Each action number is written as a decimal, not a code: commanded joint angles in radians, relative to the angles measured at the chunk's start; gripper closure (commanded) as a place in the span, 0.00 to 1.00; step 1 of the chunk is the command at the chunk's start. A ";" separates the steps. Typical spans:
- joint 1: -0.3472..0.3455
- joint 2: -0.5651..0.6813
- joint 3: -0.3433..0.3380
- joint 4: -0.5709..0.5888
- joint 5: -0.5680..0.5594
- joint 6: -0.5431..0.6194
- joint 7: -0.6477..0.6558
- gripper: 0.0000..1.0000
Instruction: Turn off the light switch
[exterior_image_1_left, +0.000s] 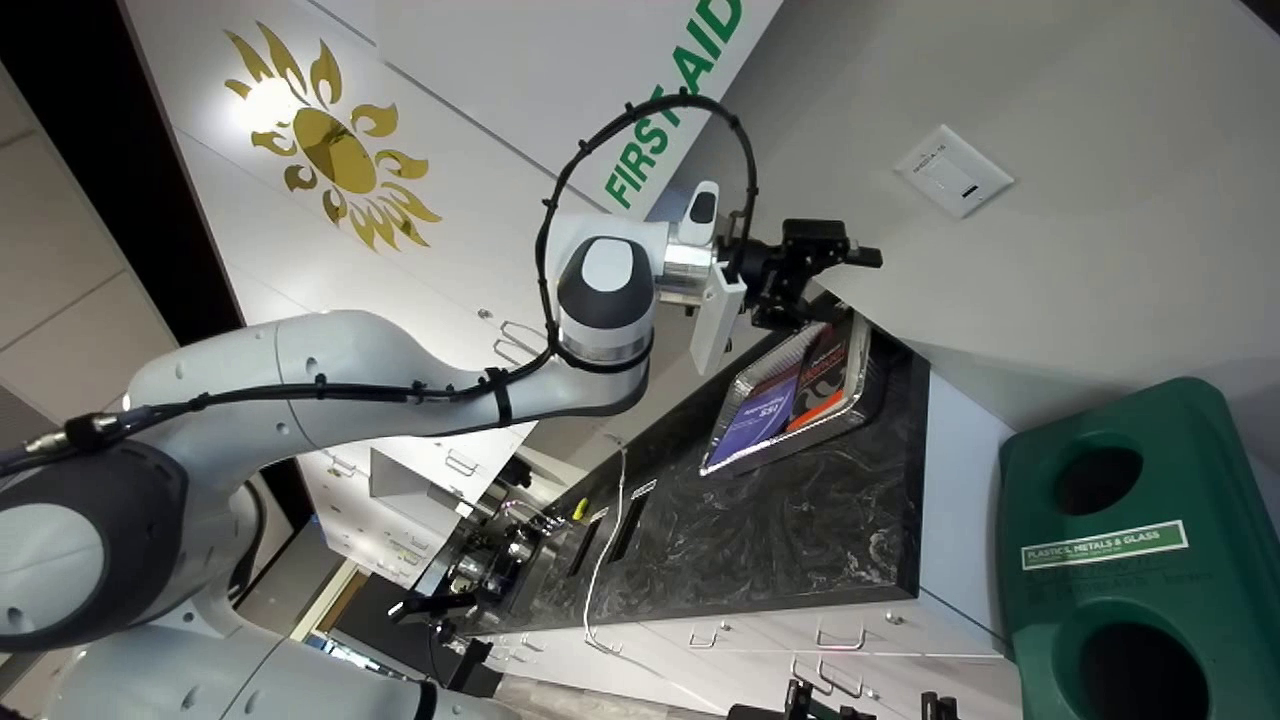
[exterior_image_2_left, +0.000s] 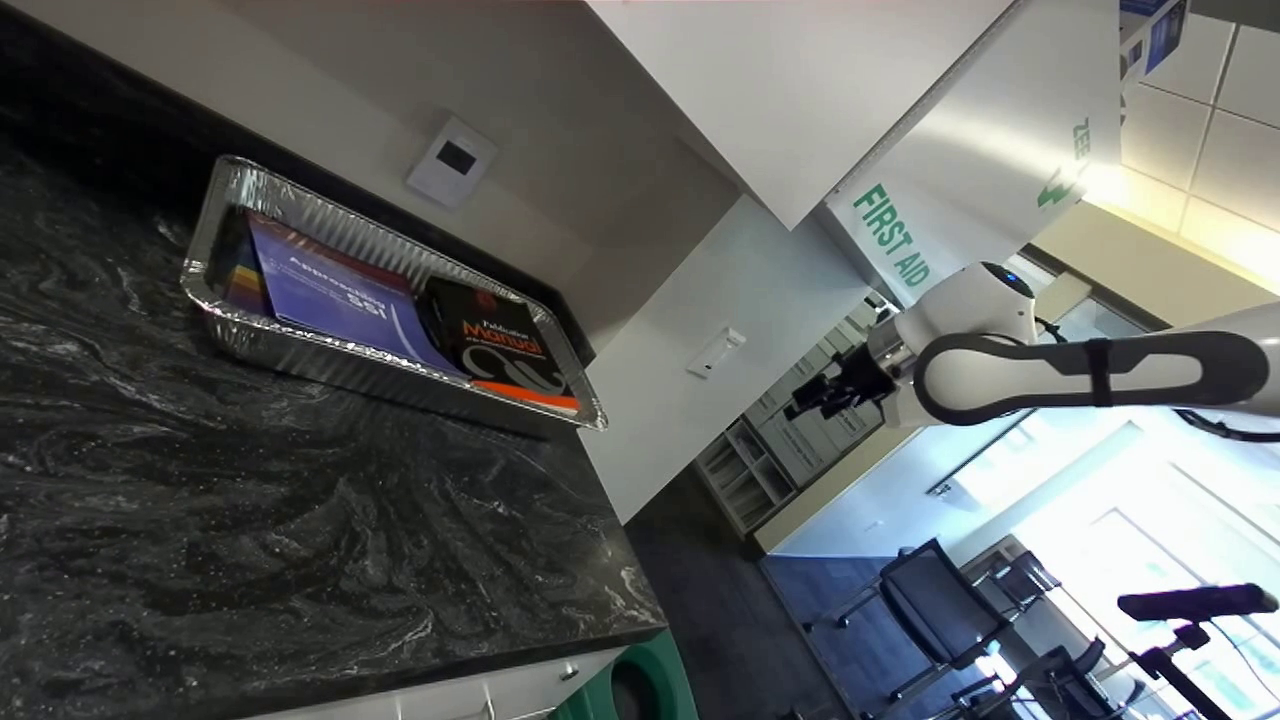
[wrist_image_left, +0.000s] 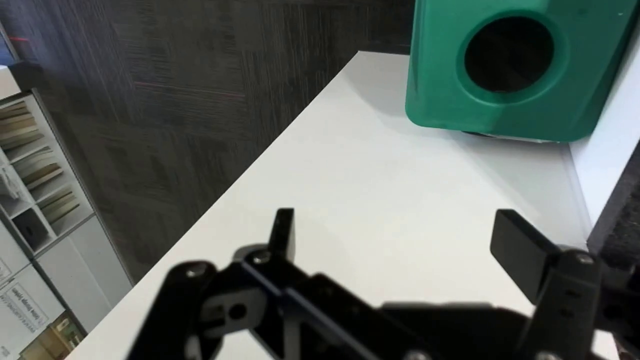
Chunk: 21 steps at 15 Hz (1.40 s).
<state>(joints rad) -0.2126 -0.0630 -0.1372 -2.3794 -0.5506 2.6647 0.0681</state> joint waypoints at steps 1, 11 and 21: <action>0.000 0.088 -0.019 0.072 -0.007 -0.033 0.021 0.00; -0.012 0.143 -0.077 0.087 -0.369 0.252 0.291 0.00; -0.001 0.340 -0.192 0.403 -1.178 0.590 1.071 0.00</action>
<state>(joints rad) -0.2135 0.2008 -0.3300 -2.1103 -1.5779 3.1805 0.9694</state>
